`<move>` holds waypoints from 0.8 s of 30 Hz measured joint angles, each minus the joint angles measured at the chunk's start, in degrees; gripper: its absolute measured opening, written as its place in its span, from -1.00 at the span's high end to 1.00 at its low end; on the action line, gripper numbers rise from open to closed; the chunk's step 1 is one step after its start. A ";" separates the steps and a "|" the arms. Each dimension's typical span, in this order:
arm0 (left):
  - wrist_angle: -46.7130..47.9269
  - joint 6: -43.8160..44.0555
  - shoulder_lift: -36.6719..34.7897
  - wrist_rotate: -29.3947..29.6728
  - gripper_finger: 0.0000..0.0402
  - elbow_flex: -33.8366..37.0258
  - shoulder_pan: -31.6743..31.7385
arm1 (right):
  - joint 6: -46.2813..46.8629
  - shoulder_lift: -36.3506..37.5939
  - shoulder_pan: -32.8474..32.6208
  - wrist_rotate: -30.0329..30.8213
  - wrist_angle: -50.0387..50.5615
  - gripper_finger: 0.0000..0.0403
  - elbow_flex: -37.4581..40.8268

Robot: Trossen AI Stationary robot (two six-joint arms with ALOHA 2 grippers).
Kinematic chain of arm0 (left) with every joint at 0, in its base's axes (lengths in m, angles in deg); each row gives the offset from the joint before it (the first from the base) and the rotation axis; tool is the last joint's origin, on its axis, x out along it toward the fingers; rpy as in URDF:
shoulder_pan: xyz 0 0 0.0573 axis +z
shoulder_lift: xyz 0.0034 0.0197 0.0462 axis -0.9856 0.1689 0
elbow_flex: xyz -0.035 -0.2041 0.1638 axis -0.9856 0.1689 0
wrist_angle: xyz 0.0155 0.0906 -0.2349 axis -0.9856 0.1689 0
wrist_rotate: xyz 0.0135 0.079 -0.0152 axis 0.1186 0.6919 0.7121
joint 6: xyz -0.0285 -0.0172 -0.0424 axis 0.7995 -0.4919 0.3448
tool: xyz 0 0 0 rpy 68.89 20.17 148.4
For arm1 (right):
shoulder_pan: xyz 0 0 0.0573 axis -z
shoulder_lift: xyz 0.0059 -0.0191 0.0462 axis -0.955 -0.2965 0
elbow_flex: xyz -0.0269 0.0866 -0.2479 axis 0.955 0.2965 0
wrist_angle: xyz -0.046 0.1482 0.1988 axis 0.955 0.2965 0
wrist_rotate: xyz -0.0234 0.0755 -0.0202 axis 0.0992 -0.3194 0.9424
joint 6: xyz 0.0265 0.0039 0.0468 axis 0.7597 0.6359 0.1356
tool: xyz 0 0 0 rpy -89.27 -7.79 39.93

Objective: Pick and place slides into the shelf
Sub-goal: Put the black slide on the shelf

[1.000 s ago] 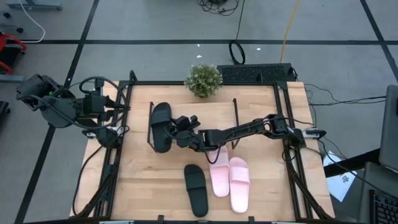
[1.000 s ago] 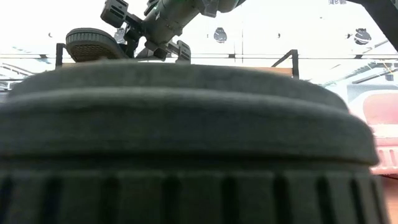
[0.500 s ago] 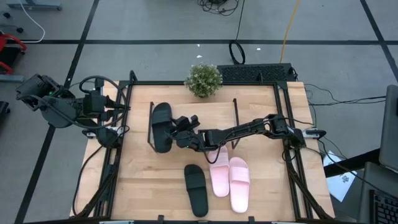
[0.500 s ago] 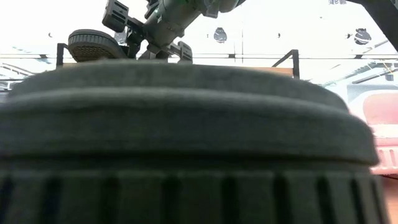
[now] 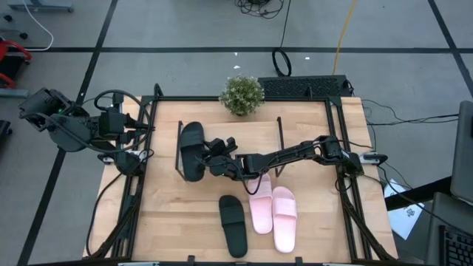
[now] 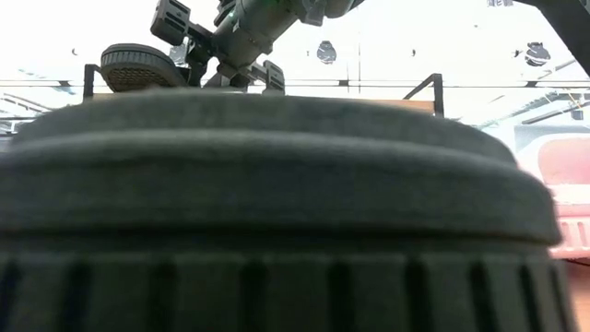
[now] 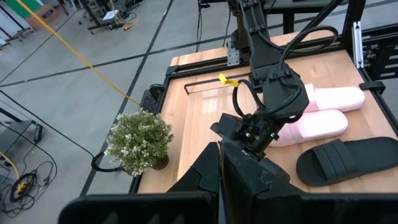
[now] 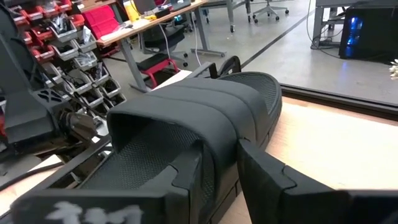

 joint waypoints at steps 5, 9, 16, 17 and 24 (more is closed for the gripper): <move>0.00 -0.03 -0.02 0.01 0.90 0.00 -0.02 | -0.02 1.29 -0.31 -0.12 0.93 0.56 -0.02; 0.00 -0.04 -0.02 0.01 0.90 0.00 -0.01 | -0.44 2.05 -0.60 -0.09 2.18 0.56 0.00; 0.00 -0.18 -0.02 0.01 0.90 0.00 -0.01 | 0.96 2.14 -0.62 0.03 3.90 0.56 0.00; 0.00 -0.18 -0.02 0.01 0.90 0.00 0.00 | 1.01 2.14 -0.62 0.03 4.02 0.56 0.00; 0.00 0.03 -0.02 0.03 0.90 0.00 0.00 | 0.55 2.14 -0.60 0.05 4.36 0.56 0.00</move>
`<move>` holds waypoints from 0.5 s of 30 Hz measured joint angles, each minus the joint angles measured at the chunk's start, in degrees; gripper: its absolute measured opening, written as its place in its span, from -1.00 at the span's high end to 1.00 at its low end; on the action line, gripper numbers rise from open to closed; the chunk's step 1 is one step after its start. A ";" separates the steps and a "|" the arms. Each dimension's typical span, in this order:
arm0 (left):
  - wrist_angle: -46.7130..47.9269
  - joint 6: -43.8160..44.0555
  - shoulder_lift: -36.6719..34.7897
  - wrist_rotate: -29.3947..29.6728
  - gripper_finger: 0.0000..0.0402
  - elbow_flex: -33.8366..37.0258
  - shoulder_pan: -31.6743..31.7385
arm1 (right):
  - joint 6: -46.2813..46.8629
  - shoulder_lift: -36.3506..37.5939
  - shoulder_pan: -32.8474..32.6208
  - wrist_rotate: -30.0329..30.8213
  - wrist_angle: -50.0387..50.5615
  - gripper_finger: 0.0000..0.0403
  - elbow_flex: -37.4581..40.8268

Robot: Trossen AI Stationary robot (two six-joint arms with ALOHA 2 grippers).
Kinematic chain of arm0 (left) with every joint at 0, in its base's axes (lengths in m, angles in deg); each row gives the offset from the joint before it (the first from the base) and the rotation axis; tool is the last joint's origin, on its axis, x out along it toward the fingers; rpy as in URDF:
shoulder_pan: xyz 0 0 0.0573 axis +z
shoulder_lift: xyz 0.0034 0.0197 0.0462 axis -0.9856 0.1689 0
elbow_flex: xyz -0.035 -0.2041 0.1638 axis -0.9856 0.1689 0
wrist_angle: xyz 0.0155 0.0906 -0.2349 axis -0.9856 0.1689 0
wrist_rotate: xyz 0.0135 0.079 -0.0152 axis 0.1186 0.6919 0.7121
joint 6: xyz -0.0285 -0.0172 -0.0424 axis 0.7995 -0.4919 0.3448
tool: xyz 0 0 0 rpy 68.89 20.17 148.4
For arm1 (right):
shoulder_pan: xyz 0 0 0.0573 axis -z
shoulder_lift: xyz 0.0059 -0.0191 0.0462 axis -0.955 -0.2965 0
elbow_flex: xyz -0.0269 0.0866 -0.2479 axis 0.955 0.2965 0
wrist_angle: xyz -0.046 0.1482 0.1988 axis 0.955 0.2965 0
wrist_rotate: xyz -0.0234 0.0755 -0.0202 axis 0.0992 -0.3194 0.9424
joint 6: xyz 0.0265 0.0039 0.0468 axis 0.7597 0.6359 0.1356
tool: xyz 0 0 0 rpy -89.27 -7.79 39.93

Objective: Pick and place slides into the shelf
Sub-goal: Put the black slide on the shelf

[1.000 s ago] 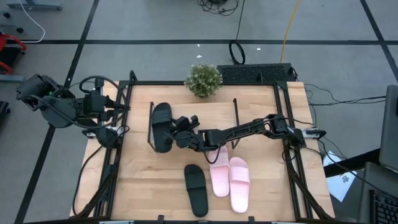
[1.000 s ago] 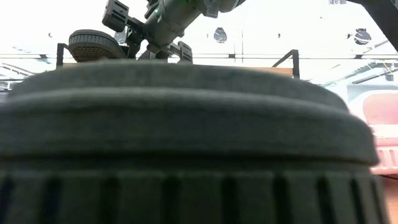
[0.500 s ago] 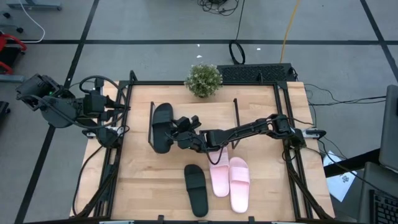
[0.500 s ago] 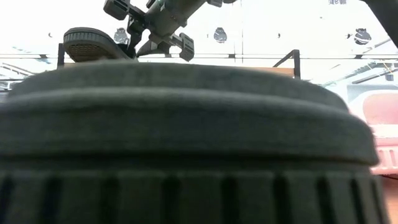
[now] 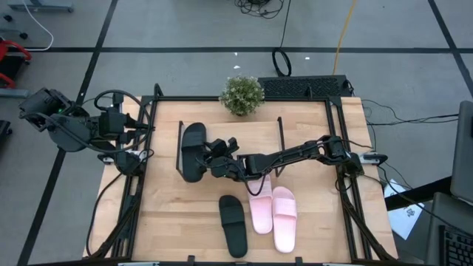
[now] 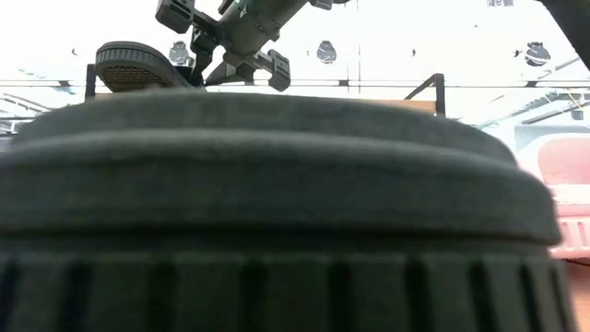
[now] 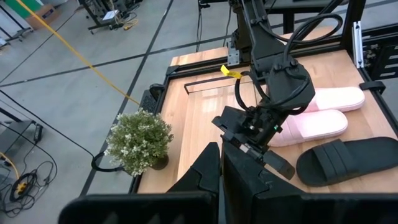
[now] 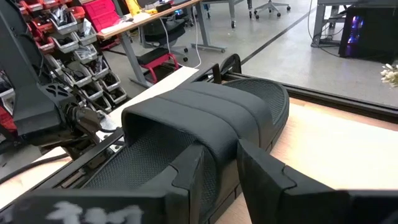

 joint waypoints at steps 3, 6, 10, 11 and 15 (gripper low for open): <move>0.00 0.44 0.00 0.00 0.90 0.00 -0.01 | -0.02 0.00 0.00 0.00 -0.02 0.56 0.00; 0.00 0.48 0.00 0.00 0.90 -0.01 -0.01 | -0.10 0.00 0.00 -0.02 -0.37 0.56 0.00; 0.00 0.48 0.00 0.00 0.90 0.00 0.00 | -0.13 0.00 -0.01 -0.02 -0.57 0.56 0.00; 0.00 0.48 0.01 0.00 0.90 0.00 -0.01 | -0.14 0.00 0.00 -0.02 -0.65 0.56 0.00; 0.00 0.48 0.00 0.02 0.90 -0.01 -0.02 | -0.59 0.00 0.00 -0.04 -0.94 0.56 0.00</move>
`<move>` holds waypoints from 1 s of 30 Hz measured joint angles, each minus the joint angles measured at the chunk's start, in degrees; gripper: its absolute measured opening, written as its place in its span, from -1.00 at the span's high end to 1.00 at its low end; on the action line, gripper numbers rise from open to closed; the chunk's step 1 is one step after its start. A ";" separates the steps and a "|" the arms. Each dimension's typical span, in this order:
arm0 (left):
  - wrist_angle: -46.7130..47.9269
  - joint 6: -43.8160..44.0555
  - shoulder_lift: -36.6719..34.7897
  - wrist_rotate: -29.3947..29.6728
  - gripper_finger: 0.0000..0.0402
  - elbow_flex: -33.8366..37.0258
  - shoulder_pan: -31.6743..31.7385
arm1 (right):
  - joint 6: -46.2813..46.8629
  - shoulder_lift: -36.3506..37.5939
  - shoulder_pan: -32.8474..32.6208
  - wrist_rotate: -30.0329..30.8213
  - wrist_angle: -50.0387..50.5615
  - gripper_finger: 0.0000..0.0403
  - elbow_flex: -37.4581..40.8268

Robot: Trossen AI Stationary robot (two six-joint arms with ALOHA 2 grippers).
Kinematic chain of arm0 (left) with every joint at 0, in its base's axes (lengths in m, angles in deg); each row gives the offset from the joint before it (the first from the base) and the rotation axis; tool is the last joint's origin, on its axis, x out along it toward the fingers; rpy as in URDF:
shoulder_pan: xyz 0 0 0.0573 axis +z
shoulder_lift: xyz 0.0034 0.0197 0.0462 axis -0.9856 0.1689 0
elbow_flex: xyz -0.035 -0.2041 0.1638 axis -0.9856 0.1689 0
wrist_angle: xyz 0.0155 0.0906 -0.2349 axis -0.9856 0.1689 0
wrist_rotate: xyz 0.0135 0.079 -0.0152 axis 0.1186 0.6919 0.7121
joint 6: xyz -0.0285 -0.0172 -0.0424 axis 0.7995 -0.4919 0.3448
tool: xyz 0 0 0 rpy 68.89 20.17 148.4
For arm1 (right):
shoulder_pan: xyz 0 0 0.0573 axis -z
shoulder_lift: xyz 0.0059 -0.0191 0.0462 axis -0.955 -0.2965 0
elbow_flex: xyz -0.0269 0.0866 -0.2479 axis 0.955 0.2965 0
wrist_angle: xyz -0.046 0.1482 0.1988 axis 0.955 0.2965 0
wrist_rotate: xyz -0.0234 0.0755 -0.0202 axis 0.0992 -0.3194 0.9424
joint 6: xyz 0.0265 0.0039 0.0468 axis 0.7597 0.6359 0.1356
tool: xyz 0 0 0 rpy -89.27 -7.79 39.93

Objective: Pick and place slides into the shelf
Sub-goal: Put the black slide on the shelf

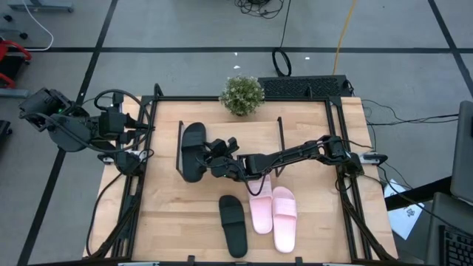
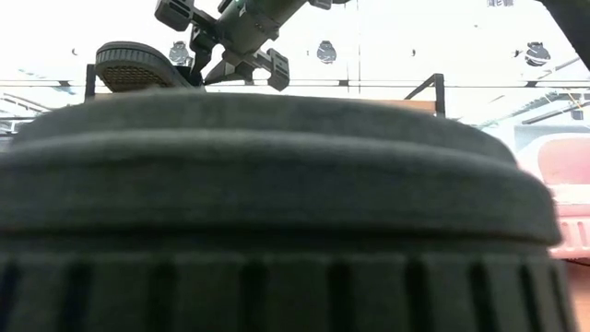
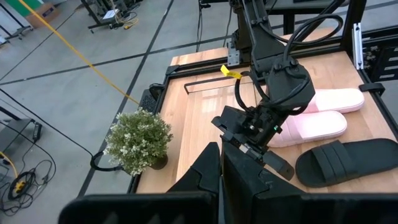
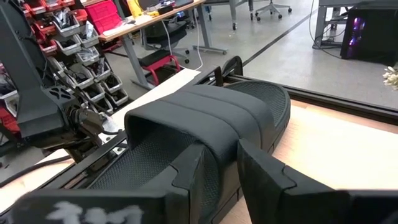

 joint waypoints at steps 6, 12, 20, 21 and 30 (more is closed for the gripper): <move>0.00 -0.02 0.00 0.06 0.90 0.01 0.00 | -0.16 0.00 0.03 -2.83 -0.11 0.56 0.00; 0.00 -0.74 0.00 0.15 0.90 0.01 -0.01 | 1.46 0.00 0.11 -3.09 -0.07 0.56 0.00; 0.00 -0.72 0.00 0.20 0.90 0.01 -0.01 | 1.55 0.00 0.13 -3.45 -0.02 0.44 0.00; 0.00 -0.74 0.00 0.20 0.90 0.01 0.00 | 1.55 0.00 0.13 -3.76 -0.02 0.41 0.00; 0.00 -0.96 0.00 0.20 0.90 0.01 -0.01 | 1.74 0.37 0.26 -4.71 0.48 0.23 0.00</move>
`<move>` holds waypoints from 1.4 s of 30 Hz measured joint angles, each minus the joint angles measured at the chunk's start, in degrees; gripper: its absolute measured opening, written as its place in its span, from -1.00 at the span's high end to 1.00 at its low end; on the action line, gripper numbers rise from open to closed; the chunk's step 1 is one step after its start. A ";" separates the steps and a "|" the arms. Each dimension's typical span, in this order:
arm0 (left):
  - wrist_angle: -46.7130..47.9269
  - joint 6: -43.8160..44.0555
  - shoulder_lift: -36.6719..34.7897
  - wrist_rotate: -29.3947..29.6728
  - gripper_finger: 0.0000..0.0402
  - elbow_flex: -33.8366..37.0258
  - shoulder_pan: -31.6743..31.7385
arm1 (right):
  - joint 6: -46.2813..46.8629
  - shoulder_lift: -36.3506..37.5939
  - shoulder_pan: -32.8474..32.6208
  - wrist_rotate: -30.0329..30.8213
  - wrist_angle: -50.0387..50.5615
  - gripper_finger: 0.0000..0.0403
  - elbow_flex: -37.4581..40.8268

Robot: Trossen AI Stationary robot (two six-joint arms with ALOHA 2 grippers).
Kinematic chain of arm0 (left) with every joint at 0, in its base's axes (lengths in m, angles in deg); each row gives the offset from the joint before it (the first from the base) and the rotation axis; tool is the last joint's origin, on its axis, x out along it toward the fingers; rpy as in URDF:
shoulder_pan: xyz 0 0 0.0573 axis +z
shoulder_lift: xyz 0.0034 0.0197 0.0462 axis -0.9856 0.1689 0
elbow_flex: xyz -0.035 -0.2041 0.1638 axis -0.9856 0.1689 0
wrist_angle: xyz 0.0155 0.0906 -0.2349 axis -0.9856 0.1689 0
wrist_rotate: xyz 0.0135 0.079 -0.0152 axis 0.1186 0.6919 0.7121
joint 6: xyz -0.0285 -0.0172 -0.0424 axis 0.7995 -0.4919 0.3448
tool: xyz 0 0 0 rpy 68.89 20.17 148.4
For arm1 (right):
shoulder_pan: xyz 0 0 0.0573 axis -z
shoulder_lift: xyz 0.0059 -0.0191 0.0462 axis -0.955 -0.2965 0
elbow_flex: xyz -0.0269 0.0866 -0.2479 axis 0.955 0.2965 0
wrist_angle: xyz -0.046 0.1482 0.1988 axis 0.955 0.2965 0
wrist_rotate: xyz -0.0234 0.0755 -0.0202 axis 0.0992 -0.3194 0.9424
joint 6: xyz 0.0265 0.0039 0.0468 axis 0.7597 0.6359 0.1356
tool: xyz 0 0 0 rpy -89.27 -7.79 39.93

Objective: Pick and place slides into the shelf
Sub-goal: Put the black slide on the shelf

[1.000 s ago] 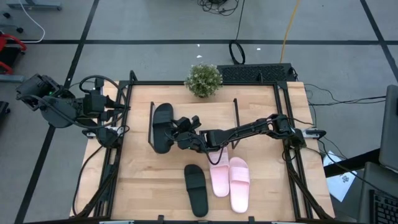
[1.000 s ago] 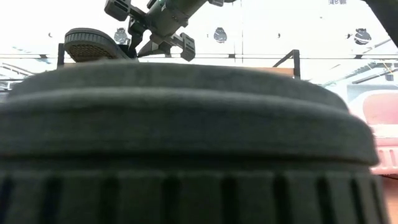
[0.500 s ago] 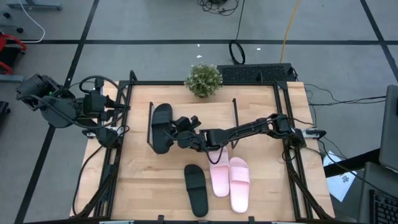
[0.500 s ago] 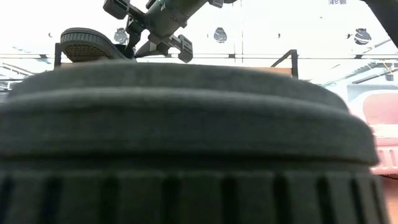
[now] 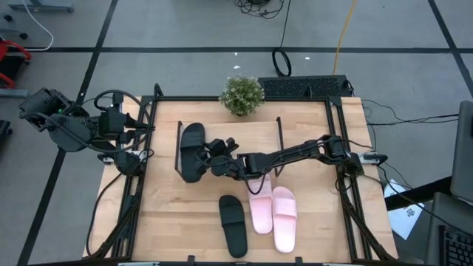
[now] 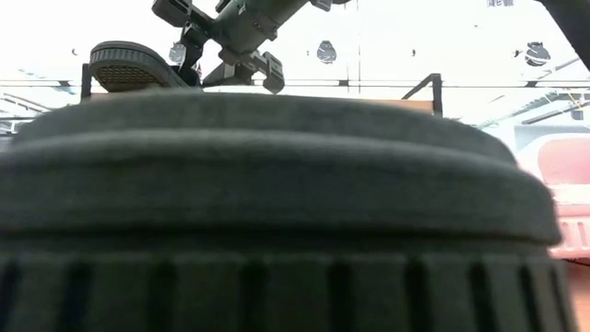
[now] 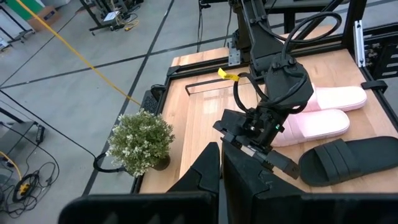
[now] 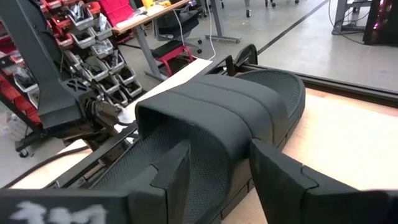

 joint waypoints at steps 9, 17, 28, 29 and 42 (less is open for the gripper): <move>0.00 -0.36 0.02 -0.02 0.90 -0.02 0.00 | -1.60 3.15 0.00 -0.05 0.87 0.23 0.00; 0.00 -0.39 0.00 -0.04 0.90 0.00 0.01 | -0.60 4.13 -1.20 -4.24 -0.21 0.23 0.00; 0.00 4.28 0.87 -8.68 0.90 -0.02 0.00 | -8.17 12.58 -5.14 -4.31 15.24 0.33 0.02; -0.01 5.14 1.21 -10.21 0.90 0.00 0.00 | -8.26 13.77 -5.65 -4.27 17.62 0.34 0.01; -0.30 13.97 15.67 -16.21 0.90 0.00 -7.24 | -7.90 28.81 -11.17 4.26 47.94 0.42 0.01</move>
